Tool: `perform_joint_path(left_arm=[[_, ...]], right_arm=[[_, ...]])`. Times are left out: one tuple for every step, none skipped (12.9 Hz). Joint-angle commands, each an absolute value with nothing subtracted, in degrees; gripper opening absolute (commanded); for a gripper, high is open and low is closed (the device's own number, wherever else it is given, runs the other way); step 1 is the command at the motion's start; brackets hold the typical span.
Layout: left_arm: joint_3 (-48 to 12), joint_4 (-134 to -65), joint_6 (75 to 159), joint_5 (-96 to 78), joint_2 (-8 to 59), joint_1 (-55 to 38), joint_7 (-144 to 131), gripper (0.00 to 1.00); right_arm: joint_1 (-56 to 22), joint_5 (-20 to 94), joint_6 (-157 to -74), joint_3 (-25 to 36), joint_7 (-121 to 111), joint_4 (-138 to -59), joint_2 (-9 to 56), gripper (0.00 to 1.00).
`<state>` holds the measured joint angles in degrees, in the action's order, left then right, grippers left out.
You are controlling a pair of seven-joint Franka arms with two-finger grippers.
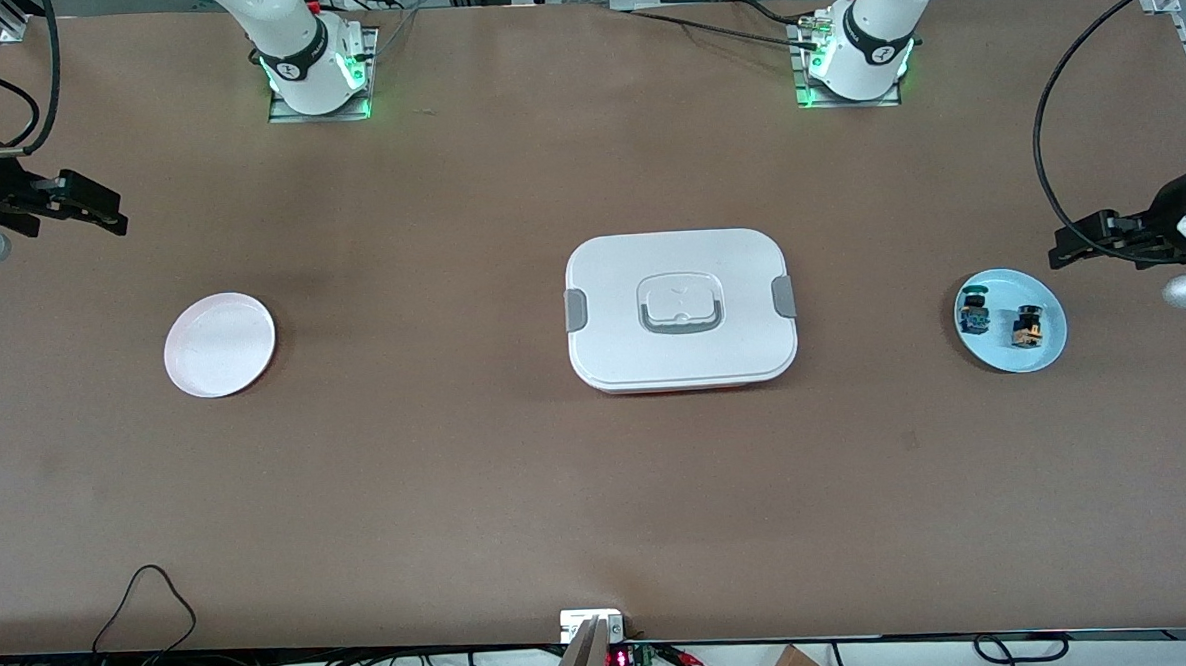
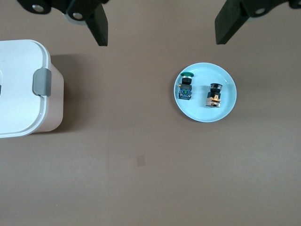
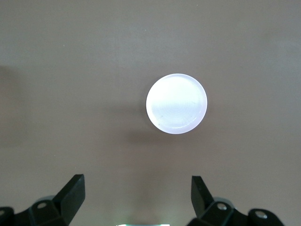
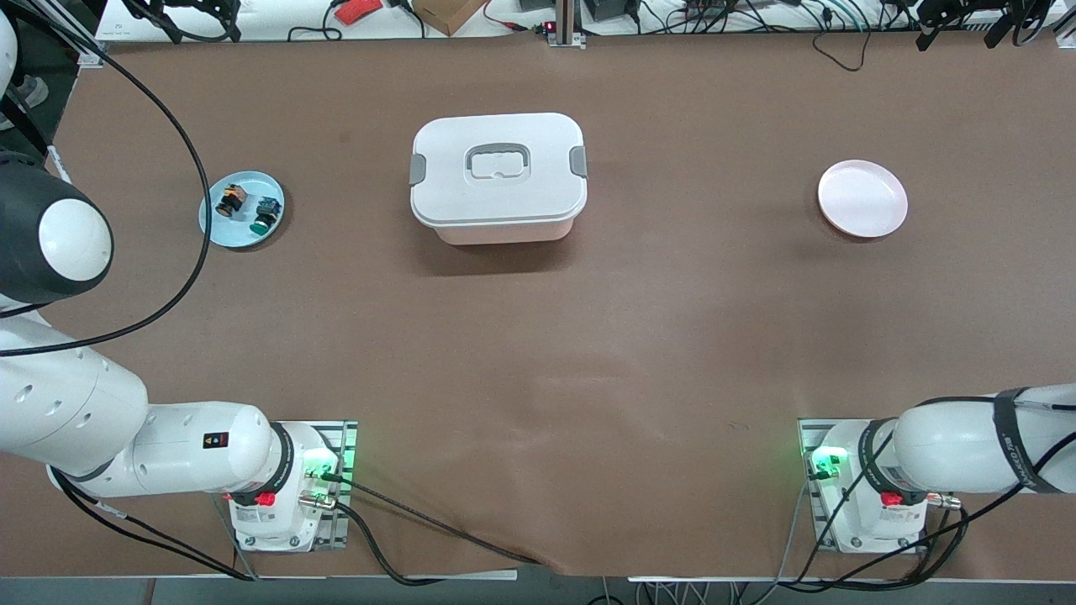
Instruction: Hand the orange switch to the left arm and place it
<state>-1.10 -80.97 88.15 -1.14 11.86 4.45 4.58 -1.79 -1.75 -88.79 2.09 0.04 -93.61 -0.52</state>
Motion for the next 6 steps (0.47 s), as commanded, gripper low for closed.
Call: perform_joint_path(left_arm=[[-0.97,-77.17,87.37,0.09,12.66,4.05,3.96,1.0],[-0.97,-77.17,87.45,0.09,12.66,4.13,4.13,1.0],[-0.97,-77.17,87.45,-0.17,12.66,4.48,4.3,1.0],[-0.97,-77.08,87.45,-0.18,12.57,4.57,4.13,1.0],[-0.97,-77.17,87.36,-0.35,12.48,4.66,4.39,1.0],[-0.97,-77.17,87.45,-0.35,12.48,4.66,4.05,1.0]], right_arm=[[-1.76,-0.79,-87.89,2.2,-0.44,-92.73,-0.62,1.0],[-1.76,-0.79,-88.24,2.28,-0.44,-92.72,-0.53,1.0],[-1.76,-0.79,-88.24,2.29,-0.44,-92.72,-0.53,1.0],[-1.76,-0.97,-88.16,2.2,-0.44,-92.72,-0.53,1.0],[-1.76,-0.97,-88.07,2.2,-0.53,-92.81,-0.53,1.0],[-1.76,-0.97,-88.07,2.2,-0.53,-92.73,-0.53,1.0]])
